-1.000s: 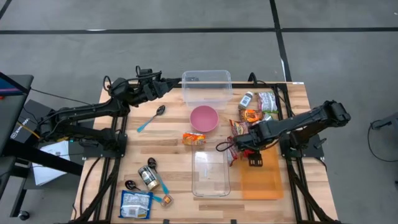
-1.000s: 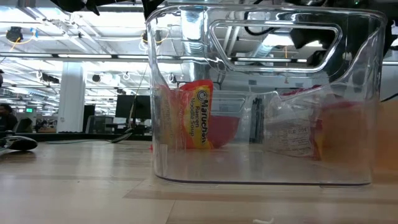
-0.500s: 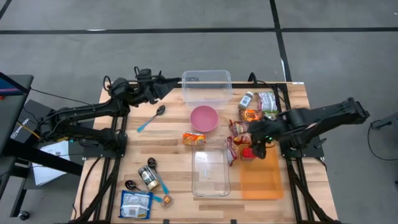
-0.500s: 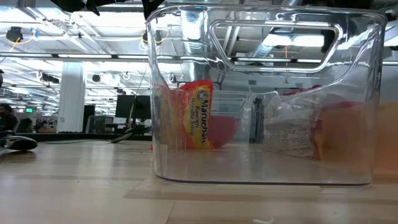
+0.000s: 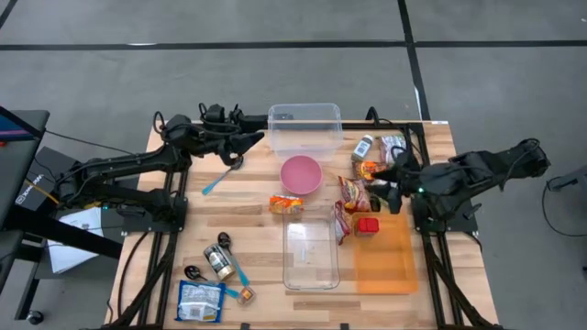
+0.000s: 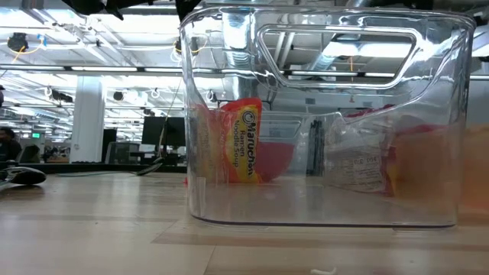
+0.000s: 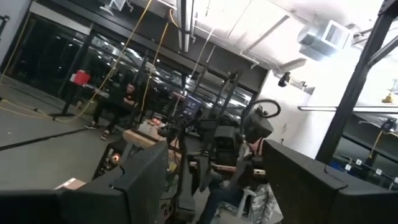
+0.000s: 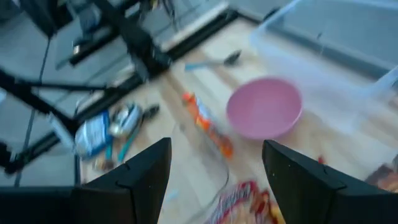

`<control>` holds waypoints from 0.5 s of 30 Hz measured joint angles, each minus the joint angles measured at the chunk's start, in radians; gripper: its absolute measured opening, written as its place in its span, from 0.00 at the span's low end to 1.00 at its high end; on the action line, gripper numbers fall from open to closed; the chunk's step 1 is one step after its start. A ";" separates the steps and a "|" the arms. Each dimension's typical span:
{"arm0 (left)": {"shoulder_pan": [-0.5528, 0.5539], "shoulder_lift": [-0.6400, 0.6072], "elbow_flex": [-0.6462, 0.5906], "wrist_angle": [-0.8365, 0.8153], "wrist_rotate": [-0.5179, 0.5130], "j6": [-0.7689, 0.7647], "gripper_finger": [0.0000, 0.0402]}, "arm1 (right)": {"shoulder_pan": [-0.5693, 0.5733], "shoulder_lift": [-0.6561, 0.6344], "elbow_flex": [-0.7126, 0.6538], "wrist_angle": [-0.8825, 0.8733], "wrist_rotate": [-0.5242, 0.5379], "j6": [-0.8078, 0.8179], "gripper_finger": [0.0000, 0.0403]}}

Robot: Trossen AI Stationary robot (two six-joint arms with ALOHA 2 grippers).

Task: Pick & Place Food Item
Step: Put the orange noodle pack into the top transparent bin

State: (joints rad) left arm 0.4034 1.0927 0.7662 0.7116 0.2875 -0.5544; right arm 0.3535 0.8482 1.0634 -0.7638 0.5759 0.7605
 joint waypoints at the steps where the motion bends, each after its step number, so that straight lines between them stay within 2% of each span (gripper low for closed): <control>1: 0.000 0.000 0.000 0.000 0.000 0.000 0.63 | 0.000 0.000 0.000 0.012 0.021 -0.005 0.61; 5: -0.009 0.000 0.000 0.000 -0.001 -0.002 0.63 | -0.001 0.003 0.000 0.042 0.087 -0.025 0.61; 12: -0.028 0.000 0.000 -0.003 0.000 0.000 0.63 | -0.001 0.000 0.000 0.051 0.088 -0.064 0.61; 15: -0.041 -0.001 0.000 -0.076 0.007 0.023 0.63 | -0.001 0.000 0.000 0.051 0.088 -0.064 0.61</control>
State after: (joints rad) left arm 0.3624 1.0916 0.7666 0.6357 0.2941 -0.5311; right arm 0.3523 0.8484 1.0630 -0.7128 0.6636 0.6964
